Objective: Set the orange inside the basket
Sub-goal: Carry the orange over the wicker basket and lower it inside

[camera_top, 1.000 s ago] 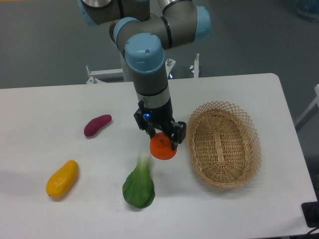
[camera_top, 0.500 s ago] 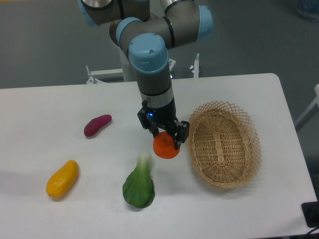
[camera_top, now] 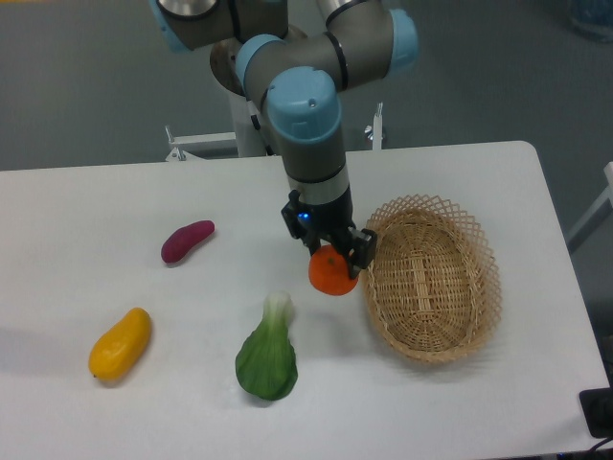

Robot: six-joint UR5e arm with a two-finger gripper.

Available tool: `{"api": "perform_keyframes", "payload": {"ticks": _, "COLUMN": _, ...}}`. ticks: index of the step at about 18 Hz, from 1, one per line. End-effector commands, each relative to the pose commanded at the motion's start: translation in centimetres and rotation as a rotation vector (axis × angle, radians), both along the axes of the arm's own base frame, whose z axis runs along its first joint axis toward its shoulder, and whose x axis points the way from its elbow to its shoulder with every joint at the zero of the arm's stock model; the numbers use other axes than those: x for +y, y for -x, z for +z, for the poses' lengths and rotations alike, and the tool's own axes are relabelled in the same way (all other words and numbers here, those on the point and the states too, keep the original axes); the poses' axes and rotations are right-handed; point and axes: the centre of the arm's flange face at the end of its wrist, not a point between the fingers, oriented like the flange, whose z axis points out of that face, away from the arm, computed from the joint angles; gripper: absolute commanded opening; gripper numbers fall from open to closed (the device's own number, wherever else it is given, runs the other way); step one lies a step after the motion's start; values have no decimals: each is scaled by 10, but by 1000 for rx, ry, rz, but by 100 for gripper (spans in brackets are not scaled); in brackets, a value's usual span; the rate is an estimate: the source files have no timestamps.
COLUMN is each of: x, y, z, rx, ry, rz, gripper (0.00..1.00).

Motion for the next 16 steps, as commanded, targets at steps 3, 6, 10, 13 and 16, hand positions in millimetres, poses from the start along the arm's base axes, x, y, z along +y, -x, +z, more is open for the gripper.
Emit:
{"api": "perform_keyframes", "payload": {"ticks": 3, "x": -32, "y": 31, "z": -6, "rx": -1, "ry": 33, "rz": -42, "gripper": 67}}
{"api": "perform_keyframes", "payload": {"ticks": 6, "x": -57, "y": 58, "z": -36, "rx": -30, "ry": 79, "rz": -82, "gripper": 66}}
{"api": "perform_keyframes", "payload": {"ticks": 10, "x": -67, "y": 81, "z": -55, "rx": -46, "ry": 82, "rz": -36, "gripper": 66}}
{"api": "perform_keyframes", "payload": {"ticks": 13, "x": -58, "y": 91, "z": -75, "rx": -59, "ry": 39, "rz": 136, "gripper": 66}}
{"api": "perform_keyframes", "payload": {"ticks": 16, "x": -52, "y": 98, "z": -80, "rx": -65, "ry": 19, "rz": 230, "gripper": 67}}
